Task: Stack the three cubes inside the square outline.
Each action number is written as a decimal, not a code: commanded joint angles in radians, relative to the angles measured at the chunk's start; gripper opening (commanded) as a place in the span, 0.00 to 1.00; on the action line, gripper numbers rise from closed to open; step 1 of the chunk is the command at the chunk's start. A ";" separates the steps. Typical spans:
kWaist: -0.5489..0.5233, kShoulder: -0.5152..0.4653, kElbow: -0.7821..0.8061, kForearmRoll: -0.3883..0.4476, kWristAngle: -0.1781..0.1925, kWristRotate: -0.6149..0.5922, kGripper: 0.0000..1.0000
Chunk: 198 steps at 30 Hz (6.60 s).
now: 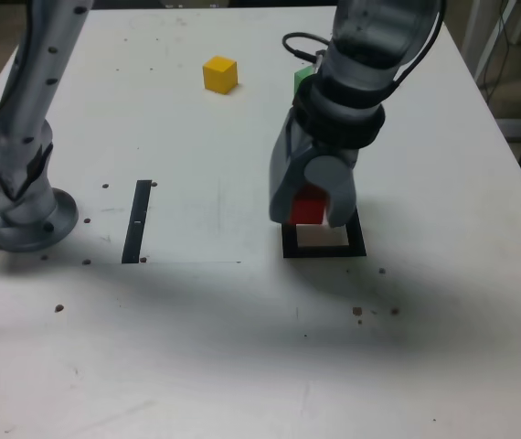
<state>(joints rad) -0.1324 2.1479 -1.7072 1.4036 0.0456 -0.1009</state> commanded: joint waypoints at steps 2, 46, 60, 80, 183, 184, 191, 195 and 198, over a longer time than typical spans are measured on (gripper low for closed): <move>0.007 0.021 -0.021 -0.004 -0.005 0.024 0.25; 0.045 0.049 0.018 -0.101 -0.008 0.095 0.42; 0.044 0.001 0.035 -0.092 -0.006 0.096 1.00; -0.050 -0.120 0.002 0.024 0.034 0.014 1.00; 0.953 -0.074 0.100 -0.182 0.243 0.640 0.98; 0.955 -0.066 0.090 -0.177 0.242 0.642 0.98; 0.967 -0.037 0.079 -0.149 0.226 0.656 0.97; 0.968 -0.023 0.086 -0.149 0.216 0.659 0.97; 0.971 -0.010 0.092 -0.156 0.206 0.664 0.96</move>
<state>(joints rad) 0.8352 2.1298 -1.6187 1.2527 0.2556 0.5594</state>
